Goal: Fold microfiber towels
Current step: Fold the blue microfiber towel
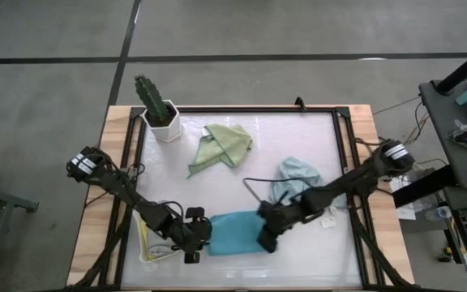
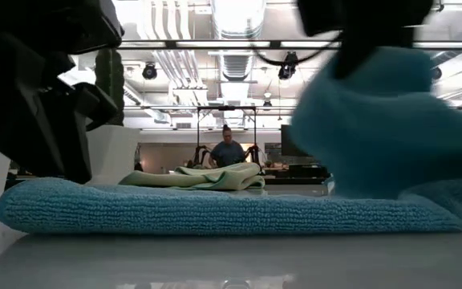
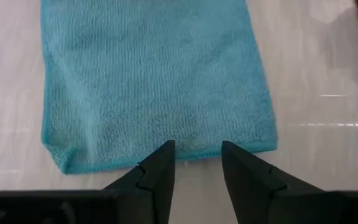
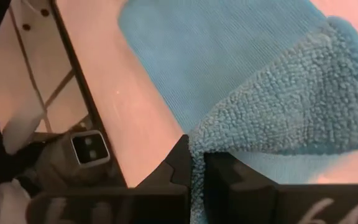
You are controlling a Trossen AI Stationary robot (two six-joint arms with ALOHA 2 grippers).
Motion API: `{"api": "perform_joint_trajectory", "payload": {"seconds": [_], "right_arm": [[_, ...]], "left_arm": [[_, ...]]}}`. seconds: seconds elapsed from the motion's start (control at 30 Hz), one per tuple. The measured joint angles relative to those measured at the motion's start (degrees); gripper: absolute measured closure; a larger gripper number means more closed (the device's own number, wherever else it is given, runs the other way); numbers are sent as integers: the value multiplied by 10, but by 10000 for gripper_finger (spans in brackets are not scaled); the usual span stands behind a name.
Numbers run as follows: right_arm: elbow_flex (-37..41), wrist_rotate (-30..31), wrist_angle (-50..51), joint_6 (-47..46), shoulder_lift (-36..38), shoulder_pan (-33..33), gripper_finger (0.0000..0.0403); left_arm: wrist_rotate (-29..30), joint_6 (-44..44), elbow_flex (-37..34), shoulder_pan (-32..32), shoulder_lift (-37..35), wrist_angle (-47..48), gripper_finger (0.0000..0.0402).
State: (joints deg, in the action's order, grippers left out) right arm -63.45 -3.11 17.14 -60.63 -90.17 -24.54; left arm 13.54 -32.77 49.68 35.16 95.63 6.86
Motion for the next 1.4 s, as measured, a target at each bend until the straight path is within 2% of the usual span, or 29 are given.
{"api": "perform_joint_trajectory", "payload": {"seconds": [0.23, 0.47, 0.67, 1.13, 1.4], "right_arm": [[-115, -23, 2, 97, -112, 38, 394], [-176, -23, 1, 170, -168, 65, 394], [-174, -23, -6, 186, -175, 76, 394], [-168, -23, -96, 207, -212, 76, 394], [-168, -23, -126, 207, -230, 83, 358]], "left_arm": [[2, 0, -6, 0, 3, 1, 285], [6, 0, -7, 0, 3, 1, 285], [21, 1, -7, -1, 3, 1, 285], [35, 1, -10, -2, 3, 1, 285], [35, 1, -11, -2, 3, 1, 285]]}}
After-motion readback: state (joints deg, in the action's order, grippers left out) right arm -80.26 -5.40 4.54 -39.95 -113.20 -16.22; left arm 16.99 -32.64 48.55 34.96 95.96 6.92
